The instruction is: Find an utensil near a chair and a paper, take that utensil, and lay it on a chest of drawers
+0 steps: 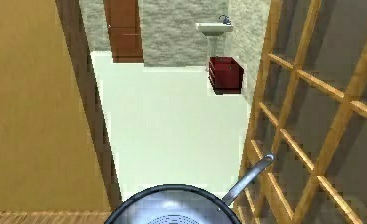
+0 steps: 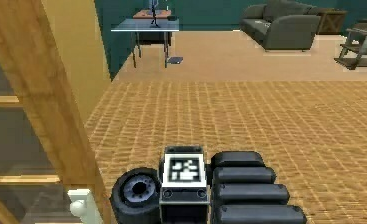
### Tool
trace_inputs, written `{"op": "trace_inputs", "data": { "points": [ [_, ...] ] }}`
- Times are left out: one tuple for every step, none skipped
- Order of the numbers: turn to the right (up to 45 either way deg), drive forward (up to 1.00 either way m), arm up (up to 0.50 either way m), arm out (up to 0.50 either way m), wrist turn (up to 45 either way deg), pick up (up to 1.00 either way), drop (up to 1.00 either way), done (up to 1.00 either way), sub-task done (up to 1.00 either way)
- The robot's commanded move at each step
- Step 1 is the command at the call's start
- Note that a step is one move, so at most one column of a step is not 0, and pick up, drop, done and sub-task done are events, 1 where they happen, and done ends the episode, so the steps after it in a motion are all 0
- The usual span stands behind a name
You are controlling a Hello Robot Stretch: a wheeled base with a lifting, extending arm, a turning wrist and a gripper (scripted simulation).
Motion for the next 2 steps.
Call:
{"op": "trace_inputs", "data": {
  "points": [
    [0.0, 1.00, 0.00, 0.00, 0.0, 0.00, 0.00, 0.00, 0.00],
    [0.0, 0.20, 0.00, 0.00, 0.0, 0.00, 0.00, 0.00, 0.00]
  ]
}}
